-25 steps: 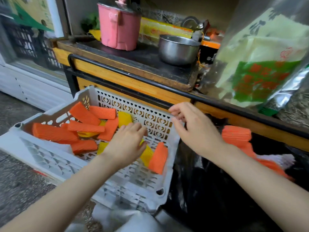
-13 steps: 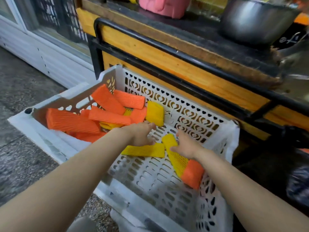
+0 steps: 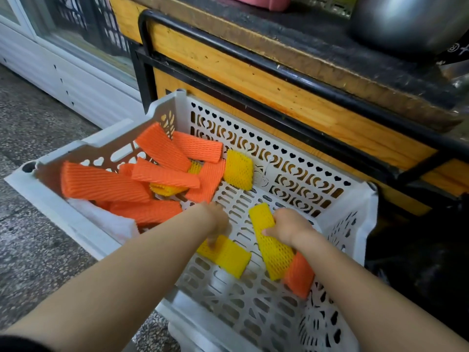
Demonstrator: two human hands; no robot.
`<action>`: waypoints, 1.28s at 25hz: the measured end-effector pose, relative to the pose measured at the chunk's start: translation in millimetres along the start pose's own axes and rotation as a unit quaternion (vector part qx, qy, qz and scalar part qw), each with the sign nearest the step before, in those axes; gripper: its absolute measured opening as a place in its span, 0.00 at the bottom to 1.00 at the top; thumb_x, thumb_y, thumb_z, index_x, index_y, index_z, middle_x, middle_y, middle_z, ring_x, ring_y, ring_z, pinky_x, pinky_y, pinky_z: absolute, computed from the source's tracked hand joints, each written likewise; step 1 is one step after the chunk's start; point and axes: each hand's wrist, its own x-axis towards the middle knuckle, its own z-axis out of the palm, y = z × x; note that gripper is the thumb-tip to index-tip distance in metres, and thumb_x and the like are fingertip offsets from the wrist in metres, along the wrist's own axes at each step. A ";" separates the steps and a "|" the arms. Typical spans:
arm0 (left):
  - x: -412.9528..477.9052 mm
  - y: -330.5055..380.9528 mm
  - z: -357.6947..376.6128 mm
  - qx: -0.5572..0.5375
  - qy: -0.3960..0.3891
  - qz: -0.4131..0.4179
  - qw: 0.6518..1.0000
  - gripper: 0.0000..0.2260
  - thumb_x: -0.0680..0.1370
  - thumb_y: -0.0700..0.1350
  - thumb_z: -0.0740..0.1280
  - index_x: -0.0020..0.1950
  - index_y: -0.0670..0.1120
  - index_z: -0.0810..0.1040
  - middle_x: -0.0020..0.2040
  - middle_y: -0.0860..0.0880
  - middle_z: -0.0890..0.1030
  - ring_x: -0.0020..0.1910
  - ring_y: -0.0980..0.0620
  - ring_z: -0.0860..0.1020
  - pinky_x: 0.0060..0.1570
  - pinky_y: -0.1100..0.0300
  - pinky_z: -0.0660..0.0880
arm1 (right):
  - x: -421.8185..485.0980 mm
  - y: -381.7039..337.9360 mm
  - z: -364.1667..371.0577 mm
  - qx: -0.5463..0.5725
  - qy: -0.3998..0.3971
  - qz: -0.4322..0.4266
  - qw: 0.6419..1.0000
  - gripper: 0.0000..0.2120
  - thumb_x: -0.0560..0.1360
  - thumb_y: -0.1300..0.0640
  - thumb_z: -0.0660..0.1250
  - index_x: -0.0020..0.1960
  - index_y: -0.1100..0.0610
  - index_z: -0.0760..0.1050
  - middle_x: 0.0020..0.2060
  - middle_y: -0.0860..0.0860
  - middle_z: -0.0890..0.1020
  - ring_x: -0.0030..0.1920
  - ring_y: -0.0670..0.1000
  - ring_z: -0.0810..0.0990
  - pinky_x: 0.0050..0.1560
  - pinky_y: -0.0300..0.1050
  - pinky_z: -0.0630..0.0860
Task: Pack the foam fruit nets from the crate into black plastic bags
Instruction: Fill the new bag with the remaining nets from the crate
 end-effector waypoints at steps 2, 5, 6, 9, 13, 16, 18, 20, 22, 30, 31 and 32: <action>-1.3 -0.7 2.1 0.012 0.013 0.009 1.000 0.25 0.77 0.48 0.67 0.72 0.46 0.65 0.69 0.42 0.67 0.68 0.41 0.65 0.62 0.48 0.68 | -6.6 0.8 -7.2 0.038 0.044 -0.031 0.998 0.13 0.75 0.48 0.66 0.41 0.57 0.72 0.38 0.54 0.78 0.39 0.55 0.78 0.40 0.48 0.74; -13.0 -8.7 -3.5 -0.115 0.118 0.013 0.986 0.18 0.77 0.48 0.66 0.65 0.44 0.70 0.61 0.45 0.75 0.59 0.45 0.73 0.56 0.53 0.72 | -25.4 1.1 -26.1 0.083 0.129 -0.088 0.984 0.11 0.77 0.49 0.64 0.41 0.54 0.69 0.36 0.49 0.73 0.35 0.49 0.73 0.38 0.46 0.71; -19.8 -12.0 -6.5 -0.175 0.162 0.004 0.971 0.15 0.77 0.47 0.66 0.62 0.43 0.70 0.58 0.45 0.76 0.55 0.45 0.75 0.52 0.54 0.73 | -32.1 0.6 -33.1 0.099 0.157 -0.102 0.977 0.11 0.77 0.49 0.64 0.40 0.53 0.68 0.36 0.47 0.71 0.35 0.47 0.71 0.37 0.43 0.68; -40.2 -22.0 -10.4 -0.311 0.302 -0.032 0.901 0.12 0.77 0.48 0.66 0.55 0.46 0.68 0.50 0.44 0.77 0.45 0.46 0.75 0.43 0.53 0.73 | -53.3 -5.2 -55.6 0.179 0.250 -0.123 0.944 0.10 0.78 0.51 0.62 0.40 0.53 0.67 0.36 0.48 0.72 0.36 0.47 0.71 0.33 0.40 0.65; -69.8 -27.3 -8.0 -0.502 0.453 -0.074 0.733 0.10 0.77 0.47 0.66 0.55 0.46 0.71 0.45 0.46 0.78 0.41 0.47 0.78 0.41 0.50 0.78 | -79.4 -20.0 -87.9 0.259 0.331 -0.139 0.897 0.09 0.80 0.52 0.59 0.42 0.53 0.69 0.36 0.48 0.73 0.35 0.44 0.70 0.32 0.35 0.64; -95.6 -24.0 -0.8 -0.601 0.520 -0.117 0.596 0.06 0.78 0.45 0.64 0.52 0.46 0.71 0.42 0.53 0.75 0.40 0.55 0.76 0.37 0.60 0.76 | -95.6 -37.4 -100.4 0.288 0.313 -0.167 0.889 0.11 0.80 0.52 0.58 0.49 0.59 0.73 0.40 0.52 0.76 0.37 0.46 0.73 0.38 0.37 0.68; -108.5 -19.3 5.1 -0.658 0.507 -0.115 0.545 0.04 0.79 0.46 0.63 0.52 0.47 0.71 0.43 0.54 0.76 0.41 0.54 0.78 0.37 0.62 0.76 | -103.9 -53.0 -100.2 0.278 0.274 -0.201 0.899 0.13 0.80 0.52 0.58 0.52 0.61 0.74 0.43 0.56 0.78 0.42 0.52 0.76 0.42 0.44 0.73; -120.1 -12.4 2.2 -0.695 0.492 -0.084 0.518 0.07 0.81 0.47 0.59 0.54 0.45 0.73 0.46 0.50 0.78 0.43 0.50 0.78 0.38 0.62 0.75 | -109.7 -73.8 -93.5 0.253 0.205 -0.240 0.914 0.12 0.79 0.52 0.60 0.55 0.60 0.74 0.46 0.57 0.79 0.45 0.54 0.78 0.45 0.47 0.75; -133.7 -10.6 -5.6 -0.720 0.472 -0.075 0.503 0.13 0.82 0.47 0.55 0.57 0.41 0.74 0.51 0.44 0.79 0.49 0.45 0.77 0.40 0.62 0.71 | -110.3 -94.8 -85.1 0.269 0.159 -0.264 0.913 0.12 0.77 0.52 0.63 0.58 0.56 0.70 0.46 0.52 0.78 0.45 0.48 0.78 0.45 0.42 0.76; -150.0 -39.1 29.3 -0.703 0.544 -0.091 0.449 0.15 0.76 0.47 0.68 0.62 0.49 0.72 0.55 0.52 0.78 0.54 0.53 0.77 0.53 0.57 0.75 | -78.6 -154.3 -72.1 0.275 0.187 -0.318 0.888 0.08 0.80 0.52 0.59 0.58 0.51 0.66 0.50 0.44 0.75 0.48 0.41 0.77 0.44 0.33 0.76; -150.1 -49.4 32.1 -0.698 0.557 -0.102 0.438 0.14 0.76 0.49 0.68 0.61 0.49 0.73 0.54 0.52 0.78 0.53 0.53 0.77 0.51 0.58 0.74 | -65.4 -157.2 -66.4 0.245 0.191 -0.306 0.900 0.09 0.80 0.52 0.59 0.59 0.52 0.66 0.51 0.43 0.74 0.49 0.41 0.76 0.45 0.31 0.75; -151.3 -59.2 34.9 -0.696 0.568 -0.114 0.425 0.12 0.75 0.51 0.68 0.57 0.51 0.73 0.52 0.51 0.78 0.51 0.54 0.77 0.48 0.60 0.74 | -50.6 -159.5 -58.6 0.213 0.187 -0.288 0.915 0.11 0.79 0.52 0.60 0.61 0.53 0.66 0.52 0.44 0.74 0.51 0.42 0.75 0.46 0.30 0.73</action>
